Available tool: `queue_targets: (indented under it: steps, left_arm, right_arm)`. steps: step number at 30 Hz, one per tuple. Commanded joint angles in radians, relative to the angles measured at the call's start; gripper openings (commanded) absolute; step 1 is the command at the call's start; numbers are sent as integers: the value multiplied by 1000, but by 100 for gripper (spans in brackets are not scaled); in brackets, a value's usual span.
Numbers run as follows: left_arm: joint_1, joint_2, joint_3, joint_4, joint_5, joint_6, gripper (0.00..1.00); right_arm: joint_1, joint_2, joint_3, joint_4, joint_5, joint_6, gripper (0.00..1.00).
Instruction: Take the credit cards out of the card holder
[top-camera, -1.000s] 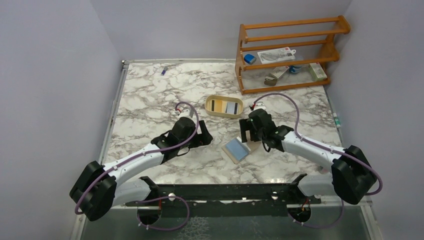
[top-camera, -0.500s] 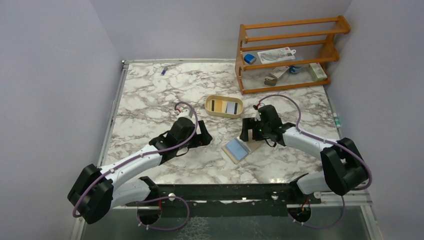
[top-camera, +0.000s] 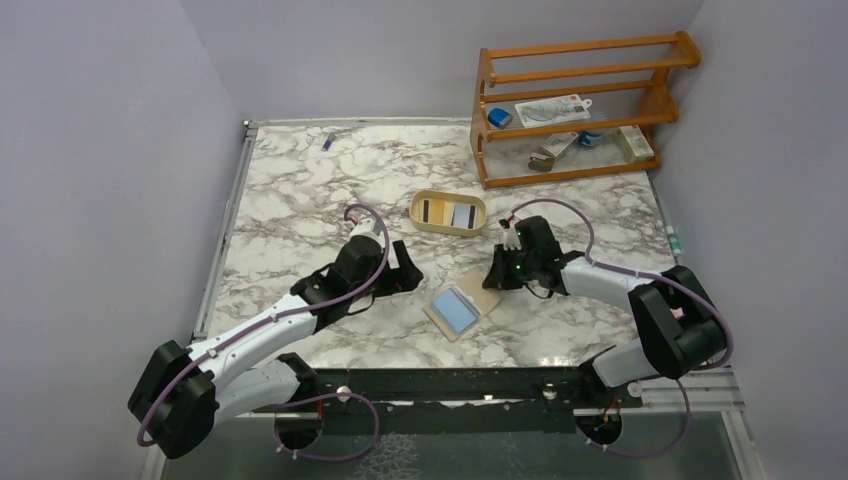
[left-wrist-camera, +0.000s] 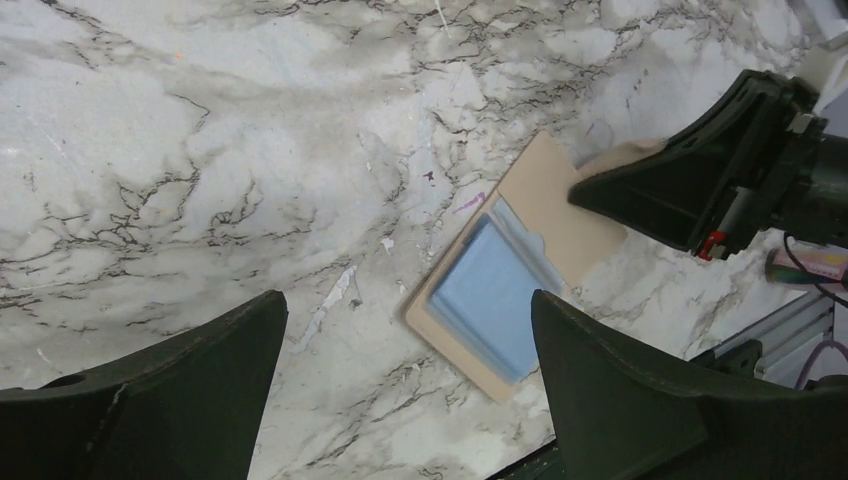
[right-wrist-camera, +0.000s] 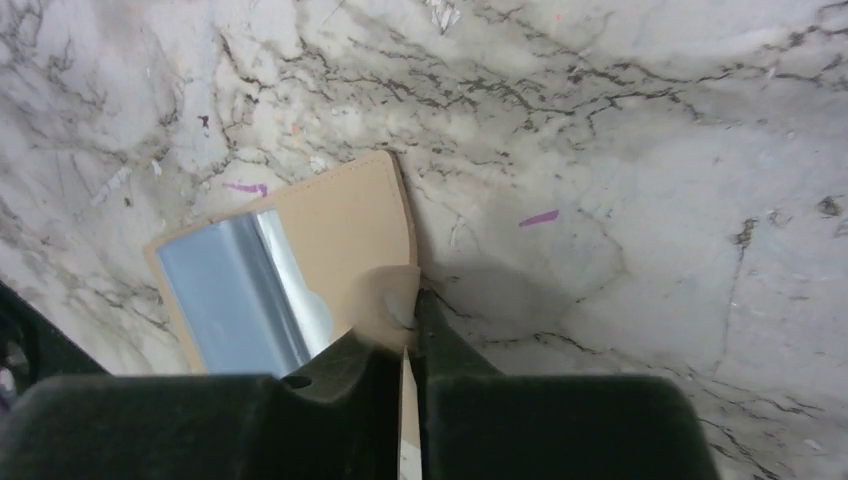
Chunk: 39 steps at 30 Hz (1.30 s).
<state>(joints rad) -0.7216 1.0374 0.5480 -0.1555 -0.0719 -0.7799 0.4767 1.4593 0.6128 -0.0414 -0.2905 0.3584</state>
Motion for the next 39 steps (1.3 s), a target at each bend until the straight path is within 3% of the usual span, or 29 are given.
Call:
queue_targets:
  steps: [1,7,13,19,24,30,35,37,39]
  left_arm:
    - [-3,-48,-15,26,0,-15,92]
    - [-2,-102,-92,131,5,-42,93]
    - [0,-205,-295,548,14,-120,97]
    - [5,-161,-330,751,-12,-43,99]
    - [8,-140,-426,995,-63,-102,99]
    - [9,-71,-468,1161,-85,-126,99]
    - [10,27,-526,1475,-72,-101,98]
    - [13,87,-544,1651,-44,-80,93]
    - [30,152,-543,1772,8,-88,81]
  right_arm:
    - [-1,-9,-38,32,-108,46,2]
    - [-3,-156,-97,172,-104,213,1]
    - [-10,-272,-226,546,-202,469,1]
    - [-20,-299,-254,702,-254,579,1]
    - [-45,-363,-308,865,-256,695,1]
    - [-52,-333,-320,1127,-289,852,1]
    - [-52,-281,-272,1268,-332,942,1]
    - [-52,-287,-256,1281,-339,954,1]
    - [-52,-310,-238,1263,-347,955,1]
